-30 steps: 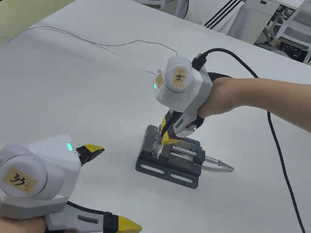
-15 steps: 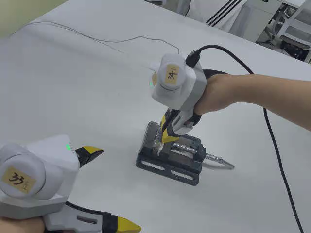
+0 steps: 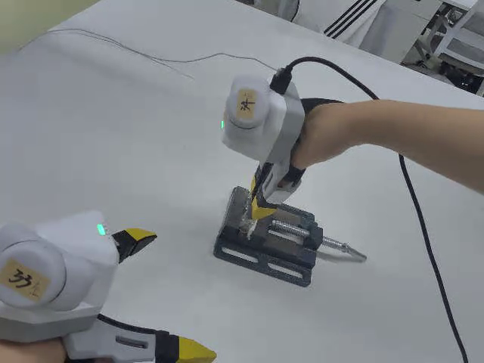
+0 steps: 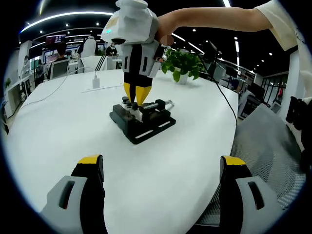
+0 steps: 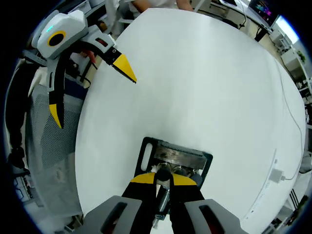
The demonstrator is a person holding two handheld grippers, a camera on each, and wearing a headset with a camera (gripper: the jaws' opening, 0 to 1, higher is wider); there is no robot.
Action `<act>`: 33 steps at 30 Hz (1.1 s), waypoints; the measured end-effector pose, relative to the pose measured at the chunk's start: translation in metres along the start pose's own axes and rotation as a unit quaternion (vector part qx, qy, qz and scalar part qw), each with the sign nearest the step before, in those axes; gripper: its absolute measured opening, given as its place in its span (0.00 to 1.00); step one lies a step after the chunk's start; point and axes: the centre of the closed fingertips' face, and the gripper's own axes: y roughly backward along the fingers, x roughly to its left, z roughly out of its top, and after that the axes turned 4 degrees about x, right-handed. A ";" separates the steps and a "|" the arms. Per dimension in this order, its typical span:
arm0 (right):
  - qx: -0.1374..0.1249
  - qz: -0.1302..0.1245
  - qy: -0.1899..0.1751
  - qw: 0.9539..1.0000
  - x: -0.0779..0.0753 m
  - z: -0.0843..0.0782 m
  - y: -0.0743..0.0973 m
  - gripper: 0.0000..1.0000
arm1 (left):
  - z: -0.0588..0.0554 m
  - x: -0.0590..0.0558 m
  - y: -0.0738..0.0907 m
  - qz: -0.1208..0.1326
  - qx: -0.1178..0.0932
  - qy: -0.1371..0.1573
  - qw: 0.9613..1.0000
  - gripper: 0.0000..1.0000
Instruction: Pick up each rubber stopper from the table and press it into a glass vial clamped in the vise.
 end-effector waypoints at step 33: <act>-0.033 0.012 -0.133 0.991 0.003 0.002 0.000 0.05 | 0.002 -0.008 -0.007 -0.017 0.002 -0.003 1.000 0.98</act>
